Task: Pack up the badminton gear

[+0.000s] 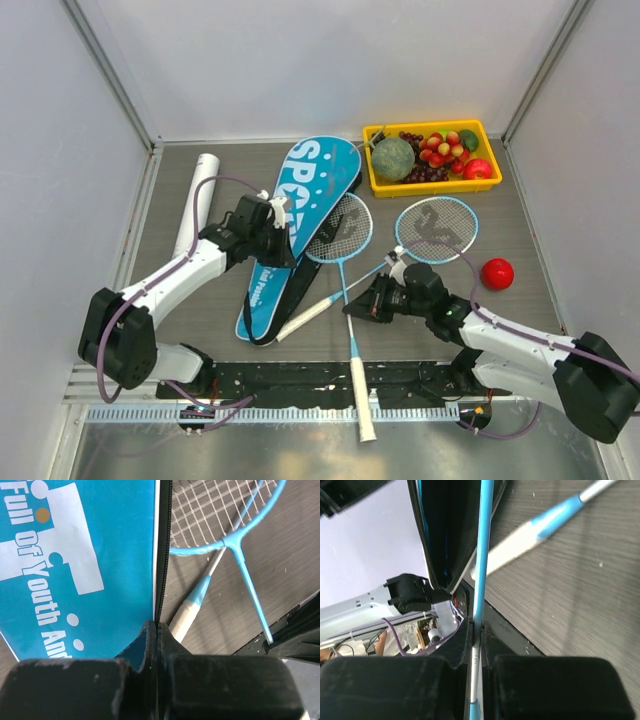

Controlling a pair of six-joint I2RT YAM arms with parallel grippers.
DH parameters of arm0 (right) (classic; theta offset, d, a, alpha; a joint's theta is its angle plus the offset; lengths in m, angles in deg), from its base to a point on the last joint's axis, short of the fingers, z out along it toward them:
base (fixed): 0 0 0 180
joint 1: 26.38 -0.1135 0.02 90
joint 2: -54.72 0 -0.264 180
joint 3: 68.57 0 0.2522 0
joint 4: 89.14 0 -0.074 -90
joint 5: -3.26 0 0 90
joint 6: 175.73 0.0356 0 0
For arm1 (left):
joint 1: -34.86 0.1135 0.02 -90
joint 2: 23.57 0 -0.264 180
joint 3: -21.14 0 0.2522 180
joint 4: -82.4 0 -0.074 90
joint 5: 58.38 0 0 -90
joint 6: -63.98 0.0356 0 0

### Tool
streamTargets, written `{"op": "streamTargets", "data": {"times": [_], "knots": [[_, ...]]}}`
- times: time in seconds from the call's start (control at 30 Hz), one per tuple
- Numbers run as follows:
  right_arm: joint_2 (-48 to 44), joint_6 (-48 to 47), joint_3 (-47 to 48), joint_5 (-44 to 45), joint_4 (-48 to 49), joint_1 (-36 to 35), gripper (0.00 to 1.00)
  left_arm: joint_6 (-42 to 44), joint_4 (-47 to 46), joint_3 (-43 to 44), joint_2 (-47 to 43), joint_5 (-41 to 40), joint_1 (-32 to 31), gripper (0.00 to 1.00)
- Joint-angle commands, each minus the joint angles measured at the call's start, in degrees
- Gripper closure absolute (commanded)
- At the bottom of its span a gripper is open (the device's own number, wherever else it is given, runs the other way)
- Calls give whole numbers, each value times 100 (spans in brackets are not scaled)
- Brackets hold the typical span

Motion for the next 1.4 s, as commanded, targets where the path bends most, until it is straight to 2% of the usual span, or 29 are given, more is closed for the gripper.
{"op": "streamTargets", "data": {"times": [0.0, 0.23, 0.47, 0.7, 1.03, 1.07, 1.37], "knots": [[538, 15, 584, 421, 1358, -71, 95, -215, -424, -158, -429, 387, 36, 100], [2400, -82, 1830, 799, 1958, -141, 95, -146, -301, -194, -693, 317, 45, 100], [3544, -292, 2799, 1466, 2020, -370, 95, -233, -292, -387, -947, 748, 54, 100], [4143, -345, 3352, 2020, 2064, -449, 95, -444, -309, -773, -1571, 801, 45, 100], [4706, -539, 4039, 2407, 1757, -563, 95, -655, -336, -967, -1906, 1020, 45, 100], [4723, -556, 4109, 2686, 1721, -581, 95, -699, -345, -993, -1941, 1029, 45, 100], [5092, -662, 4487, 3409, 1466, -748, 95, -1042, -608, -1160, -2205, 1126, 45, 100]]}}
